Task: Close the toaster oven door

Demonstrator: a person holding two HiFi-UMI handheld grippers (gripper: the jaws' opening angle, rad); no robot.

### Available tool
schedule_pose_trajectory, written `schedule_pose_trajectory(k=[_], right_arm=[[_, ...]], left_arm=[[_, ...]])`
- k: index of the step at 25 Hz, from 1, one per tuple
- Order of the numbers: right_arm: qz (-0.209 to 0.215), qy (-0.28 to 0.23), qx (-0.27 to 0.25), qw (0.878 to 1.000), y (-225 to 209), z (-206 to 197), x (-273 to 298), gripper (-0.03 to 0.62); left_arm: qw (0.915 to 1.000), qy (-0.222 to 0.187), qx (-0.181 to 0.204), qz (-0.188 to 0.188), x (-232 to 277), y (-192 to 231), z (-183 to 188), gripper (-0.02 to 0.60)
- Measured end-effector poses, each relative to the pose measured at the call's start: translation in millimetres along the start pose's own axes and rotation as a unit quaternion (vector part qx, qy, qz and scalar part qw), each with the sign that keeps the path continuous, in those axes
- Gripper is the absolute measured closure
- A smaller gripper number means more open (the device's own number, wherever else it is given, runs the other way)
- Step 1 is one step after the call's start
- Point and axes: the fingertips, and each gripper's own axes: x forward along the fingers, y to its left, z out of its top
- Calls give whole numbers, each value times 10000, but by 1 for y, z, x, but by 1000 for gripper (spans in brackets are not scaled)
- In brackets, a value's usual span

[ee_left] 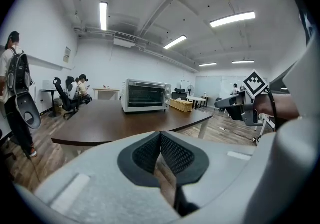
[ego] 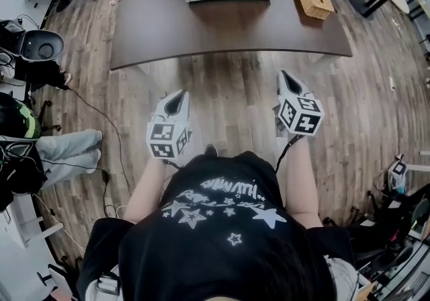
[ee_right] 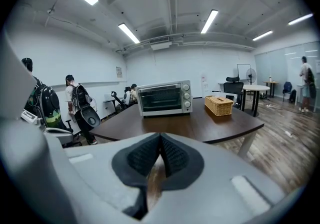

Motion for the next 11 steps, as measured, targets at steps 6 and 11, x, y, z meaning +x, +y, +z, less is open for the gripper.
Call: schedule_pose_trajectory(k=[6,11], right_arm=[[148,122,-4,9998,-14,-14,-19,591],[267,229,43,9994,-32,-29,-45,591]], left_arm=[[9999,-15,-11,105,-5,-29,1,572],[9999,42,-37,104,-11,-65,-3,572]])
